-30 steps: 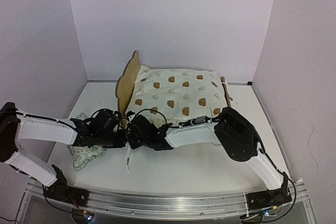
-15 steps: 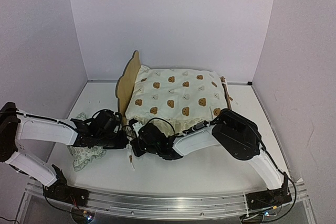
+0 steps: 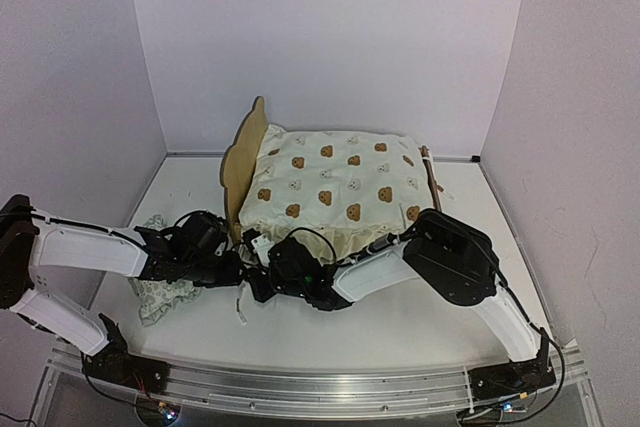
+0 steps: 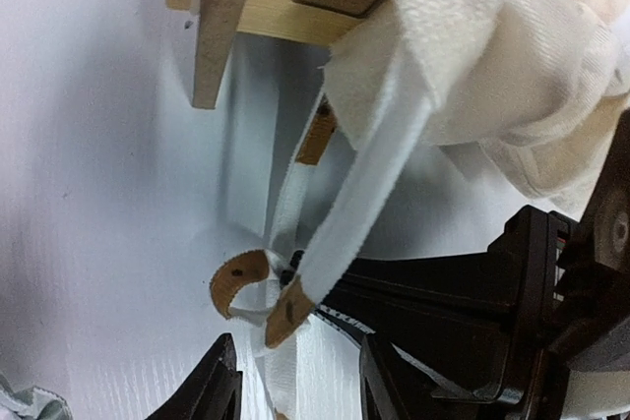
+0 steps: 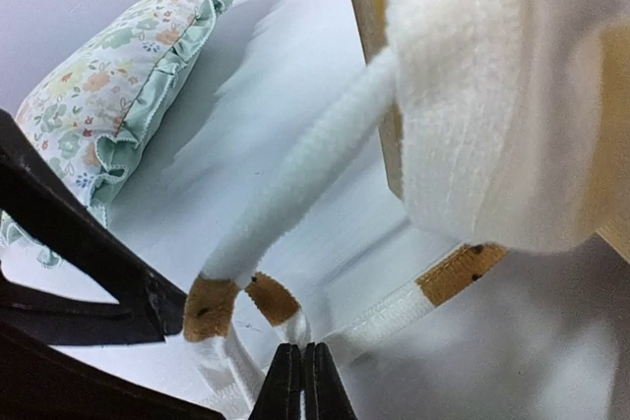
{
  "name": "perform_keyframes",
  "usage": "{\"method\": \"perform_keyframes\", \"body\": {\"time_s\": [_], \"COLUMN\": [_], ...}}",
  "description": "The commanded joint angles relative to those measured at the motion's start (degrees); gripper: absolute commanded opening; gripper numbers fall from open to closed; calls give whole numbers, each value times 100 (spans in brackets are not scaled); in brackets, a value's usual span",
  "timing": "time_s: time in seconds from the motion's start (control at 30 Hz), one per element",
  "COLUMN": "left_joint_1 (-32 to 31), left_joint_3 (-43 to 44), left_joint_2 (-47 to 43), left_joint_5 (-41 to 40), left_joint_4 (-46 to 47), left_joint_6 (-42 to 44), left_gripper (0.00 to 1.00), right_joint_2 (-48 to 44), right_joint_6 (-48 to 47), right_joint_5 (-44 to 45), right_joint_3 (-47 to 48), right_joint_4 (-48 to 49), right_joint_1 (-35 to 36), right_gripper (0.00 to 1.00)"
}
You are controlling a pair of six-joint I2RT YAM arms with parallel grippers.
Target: Set up the pet bed
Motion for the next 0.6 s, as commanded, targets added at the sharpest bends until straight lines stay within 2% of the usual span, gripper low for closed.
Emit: {"method": "perform_keyframes", "body": {"time_s": [0.0,0.3,0.57], "left_joint_1": [-6,-4,111], "left_joint_3": [13,27,356], "left_joint_2": [-232,-790,-582], "left_joint_5": [10,-760,-1107], "left_joint_4": [-190,-1064,-1446], "left_joint_6": [-177,-448,-313], "left_gripper": [43,43,48], "right_joint_2": [-199,-12,111], "right_joint_6": [-93,-179,-333], "right_joint_5": [-220,-267,-310], "right_joint_3": [193,427,557], "right_joint_4": [323,321,321], "right_joint_1": [54,55,51], "right_gripper": [0,0,0]}}
